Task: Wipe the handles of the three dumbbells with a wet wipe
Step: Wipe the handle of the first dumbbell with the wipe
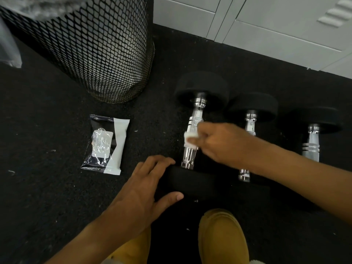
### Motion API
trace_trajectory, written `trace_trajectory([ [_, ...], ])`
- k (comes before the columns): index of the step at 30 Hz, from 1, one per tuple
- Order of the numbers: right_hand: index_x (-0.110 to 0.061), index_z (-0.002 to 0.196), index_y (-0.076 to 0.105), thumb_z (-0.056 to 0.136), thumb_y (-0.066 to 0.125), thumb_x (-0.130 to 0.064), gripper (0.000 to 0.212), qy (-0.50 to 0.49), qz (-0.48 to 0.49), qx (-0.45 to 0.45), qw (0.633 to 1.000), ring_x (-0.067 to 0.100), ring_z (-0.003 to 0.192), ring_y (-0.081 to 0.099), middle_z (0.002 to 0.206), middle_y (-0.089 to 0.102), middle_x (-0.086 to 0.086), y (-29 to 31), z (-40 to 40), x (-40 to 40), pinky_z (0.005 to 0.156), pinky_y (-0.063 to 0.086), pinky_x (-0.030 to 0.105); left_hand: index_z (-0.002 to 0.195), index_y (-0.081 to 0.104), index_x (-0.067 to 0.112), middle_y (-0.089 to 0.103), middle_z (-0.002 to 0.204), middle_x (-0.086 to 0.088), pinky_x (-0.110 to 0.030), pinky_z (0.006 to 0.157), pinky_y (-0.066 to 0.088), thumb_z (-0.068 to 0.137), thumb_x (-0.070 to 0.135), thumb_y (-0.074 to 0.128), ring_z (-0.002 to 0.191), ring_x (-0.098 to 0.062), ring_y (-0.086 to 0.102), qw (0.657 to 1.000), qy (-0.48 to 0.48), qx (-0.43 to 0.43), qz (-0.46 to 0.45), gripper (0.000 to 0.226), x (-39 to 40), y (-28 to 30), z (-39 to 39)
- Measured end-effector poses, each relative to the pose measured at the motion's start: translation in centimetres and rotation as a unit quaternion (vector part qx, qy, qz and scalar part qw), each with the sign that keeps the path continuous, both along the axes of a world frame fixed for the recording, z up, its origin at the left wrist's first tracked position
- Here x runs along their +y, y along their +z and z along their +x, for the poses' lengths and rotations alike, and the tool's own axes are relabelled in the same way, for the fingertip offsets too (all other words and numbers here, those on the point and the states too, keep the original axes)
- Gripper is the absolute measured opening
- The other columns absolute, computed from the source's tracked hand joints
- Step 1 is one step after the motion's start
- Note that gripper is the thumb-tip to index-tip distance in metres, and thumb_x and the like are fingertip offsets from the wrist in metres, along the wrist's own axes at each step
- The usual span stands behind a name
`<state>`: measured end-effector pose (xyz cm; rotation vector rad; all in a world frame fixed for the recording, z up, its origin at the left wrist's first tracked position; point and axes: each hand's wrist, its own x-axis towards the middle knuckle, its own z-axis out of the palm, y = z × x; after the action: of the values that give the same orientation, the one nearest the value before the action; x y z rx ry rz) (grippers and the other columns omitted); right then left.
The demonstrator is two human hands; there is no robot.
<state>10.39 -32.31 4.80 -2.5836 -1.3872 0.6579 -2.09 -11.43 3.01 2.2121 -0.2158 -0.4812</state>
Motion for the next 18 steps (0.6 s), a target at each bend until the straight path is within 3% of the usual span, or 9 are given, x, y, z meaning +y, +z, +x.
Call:
trace_trajectory([
  [2,-0.001,0.104,0.065,0.078,0.066,-0.005,0.026,-0.078,-0.005,-0.075,0.994,0.032,0.045,0.054,0.075,0.054,0.016,-0.5,1.9,-0.4,0.036,0.048,0.037,0.127,0.031,0.044,0.033,0.126,0.025,-0.025,0.095,0.041,0.075,0.067,0.046,0.114,-0.006,0.041,1.0,-0.003,0.004,0.002,0.059,0.2,0.0,0.0],
  [6,0.0,0.116,0.057,0.088,0.052,-0.01,0.03,-0.153,-0.008,-0.113,0.982,0.039,0.064,0.059,0.086,0.055,0.018,-1.4,3.6,0.3,0.053,0.053,0.046,0.127,0.032,0.043,0.036,0.127,0.025,-0.028,0.096,0.042,0.075,0.068,0.046,0.116,-0.008,0.043,1.0,0.002,0.009,-0.007,0.06,0.5,-0.2,0.0],
  [9,-0.002,0.109,0.063,0.086,0.05,-0.01,0.028,-0.158,0.05,-0.043,0.985,0.031,0.073,0.06,0.088,0.058,0.014,-1.5,1.9,1.4,0.064,0.054,0.042,0.127,0.032,0.043,0.035,0.127,0.025,-0.027,0.095,0.042,0.075,0.07,0.045,0.117,-0.007,0.042,1.0,0.002,0.009,-0.005,0.06,0.6,-0.3,0.0],
  [12,-0.009,0.099,0.072,0.084,0.054,-0.01,0.023,-0.071,0.079,0.079,0.991,0.022,0.073,0.057,0.079,0.058,0.009,-0.6,-0.3,1.3,0.067,0.047,0.029,0.127,0.033,0.043,0.037,0.127,0.024,-0.028,0.095,0.043,0.074,0.068,0.047,0.116,-0.006,0.042,1.0,0.002,0.015,-0.004,0.06,0.6,-0.2,0.0],
  [15,-0.019,0.109,0.07,0.085,0.058,-0.007,0.029,-0.031,0.053,0.198,0.978,0.009,0.073,0.05,0.077,0.056,0.003,-0.1,-1.5,0.7,0.068,0.032,0.009,0.127,0.035,0.04,0.039,0.126,0.021,-0.03,0.094,0.044,0.075,0.068,0.047,0.114,-0.009,0.044,1.0,-0.003,0.007,-0.004,0.06,0.4,-0.2,0.1],
  [18,-0.025,0.114,0.067,0.087,0.059,-0.012,0.031,-0.029,0.045,0.212,0.976,0.005,0.071,0.046,0.076,0.057,-0.002,-0.2,-0.6,0.2,0.07,0.028,0.0,0.125,0.034,0.043,0.036,0.124,0.023,-0.03,0.094,0.044,0.074,0.069,0.047,0.113,-0.009,0.044,1.0,-0.005,0.0,-0.001,0.059,-0.1,-0.1,0.1],
])
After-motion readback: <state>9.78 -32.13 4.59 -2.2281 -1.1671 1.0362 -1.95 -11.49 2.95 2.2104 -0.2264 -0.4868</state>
